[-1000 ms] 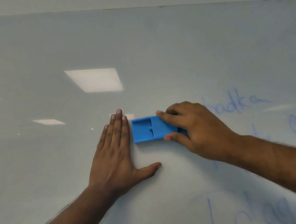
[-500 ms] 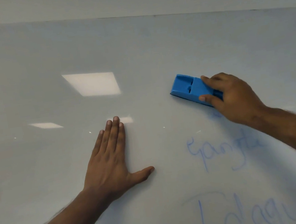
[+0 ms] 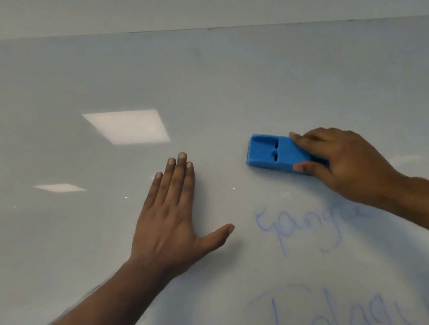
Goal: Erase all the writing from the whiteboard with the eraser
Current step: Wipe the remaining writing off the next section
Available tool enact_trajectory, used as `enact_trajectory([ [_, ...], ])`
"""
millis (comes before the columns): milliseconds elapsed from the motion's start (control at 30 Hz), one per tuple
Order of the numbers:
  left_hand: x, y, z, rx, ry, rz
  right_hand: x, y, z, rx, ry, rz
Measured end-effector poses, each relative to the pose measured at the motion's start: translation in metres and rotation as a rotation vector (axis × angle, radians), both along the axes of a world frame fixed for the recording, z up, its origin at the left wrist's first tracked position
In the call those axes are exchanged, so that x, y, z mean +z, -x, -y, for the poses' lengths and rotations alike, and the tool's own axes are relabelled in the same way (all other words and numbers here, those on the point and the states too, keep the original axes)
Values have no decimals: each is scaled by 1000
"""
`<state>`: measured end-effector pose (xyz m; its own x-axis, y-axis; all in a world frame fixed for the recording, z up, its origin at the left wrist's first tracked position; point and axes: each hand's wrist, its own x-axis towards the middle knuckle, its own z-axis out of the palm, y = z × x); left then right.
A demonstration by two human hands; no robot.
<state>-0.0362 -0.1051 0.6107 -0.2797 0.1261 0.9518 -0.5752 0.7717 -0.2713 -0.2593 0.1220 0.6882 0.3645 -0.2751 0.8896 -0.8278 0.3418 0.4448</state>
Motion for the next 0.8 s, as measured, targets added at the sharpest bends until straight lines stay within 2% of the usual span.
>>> enact_trajectory([
  [100,11,16,-12,-17,5,-2,32,12,-9,-15,137,136],
  [267,12,35,-13,-4,-25,4,47,14,-8,86,129,280],
  [467,5,39,-6,10,-9,21,-14,29,-26,89,-28,133],
  [600,3,38,-3,14,17,16,-57,54,-55,10,-157,53],
  [700,-1,39,-1,11,24,4,-53,68,-69,-35,-131,42],
  [800,-5,38,1,-3,22,-4,-27,78,-75,-27,23,126],
])
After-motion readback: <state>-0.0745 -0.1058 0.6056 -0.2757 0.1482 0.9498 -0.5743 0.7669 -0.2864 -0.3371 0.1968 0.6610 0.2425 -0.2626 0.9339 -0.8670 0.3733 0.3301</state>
